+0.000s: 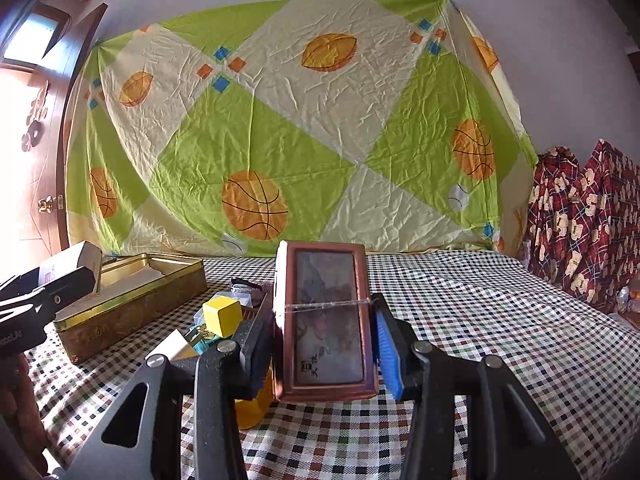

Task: Organize rigid objects
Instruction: 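Carry the white box and the picture frame toward the gold tin with both tools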

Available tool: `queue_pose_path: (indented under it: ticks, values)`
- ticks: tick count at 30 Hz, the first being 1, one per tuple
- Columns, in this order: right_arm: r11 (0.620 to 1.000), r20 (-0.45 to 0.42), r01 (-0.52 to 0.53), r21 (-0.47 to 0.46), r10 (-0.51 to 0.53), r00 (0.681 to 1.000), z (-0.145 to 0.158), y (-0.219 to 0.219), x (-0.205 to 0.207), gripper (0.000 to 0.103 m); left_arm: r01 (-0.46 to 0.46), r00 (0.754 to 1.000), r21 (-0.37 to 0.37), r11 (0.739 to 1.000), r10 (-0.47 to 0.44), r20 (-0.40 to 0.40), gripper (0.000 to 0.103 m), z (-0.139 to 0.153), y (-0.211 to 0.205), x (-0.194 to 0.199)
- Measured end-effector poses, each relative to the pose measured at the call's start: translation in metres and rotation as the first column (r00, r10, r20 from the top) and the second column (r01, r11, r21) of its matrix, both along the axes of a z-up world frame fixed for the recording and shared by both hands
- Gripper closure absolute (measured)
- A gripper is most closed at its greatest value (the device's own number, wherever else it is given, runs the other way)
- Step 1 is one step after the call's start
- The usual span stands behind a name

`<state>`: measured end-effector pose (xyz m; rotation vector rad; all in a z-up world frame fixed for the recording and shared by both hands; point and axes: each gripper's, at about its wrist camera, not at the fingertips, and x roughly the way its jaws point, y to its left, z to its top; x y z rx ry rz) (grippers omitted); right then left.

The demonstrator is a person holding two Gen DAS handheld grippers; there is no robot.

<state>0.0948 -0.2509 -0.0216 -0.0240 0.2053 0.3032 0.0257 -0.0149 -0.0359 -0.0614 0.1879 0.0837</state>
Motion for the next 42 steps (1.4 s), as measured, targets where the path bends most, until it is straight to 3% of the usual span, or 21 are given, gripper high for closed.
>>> queue_pose_path:
  ticks: [12,27,42]
  values:
    - [1.000,-0.003,0.010,0.005,-0.010,1.000,0.001,0.004,0.000,0.056,-0.015,1.000,0.011,1.000,0.015,0.008,0.012,0.001,0.002,-0.003]
    - [0.995,-0.018,-0.092,-0.032,0.091,0.996,0.001,0.050,-0.010,0.056,-0.083,0.997,0.016,0.996,0.083,0.003,0.012,0.001,0.027,-0.009]
    - [0.992,-0.051,-0.108,-0.067,0.104,0.993,0.002,0.089,-0.010,0.056,-0.132,0.991,0.034,0.991,0.132,-0.003,0.012,-0.001,0.051,-0.014]
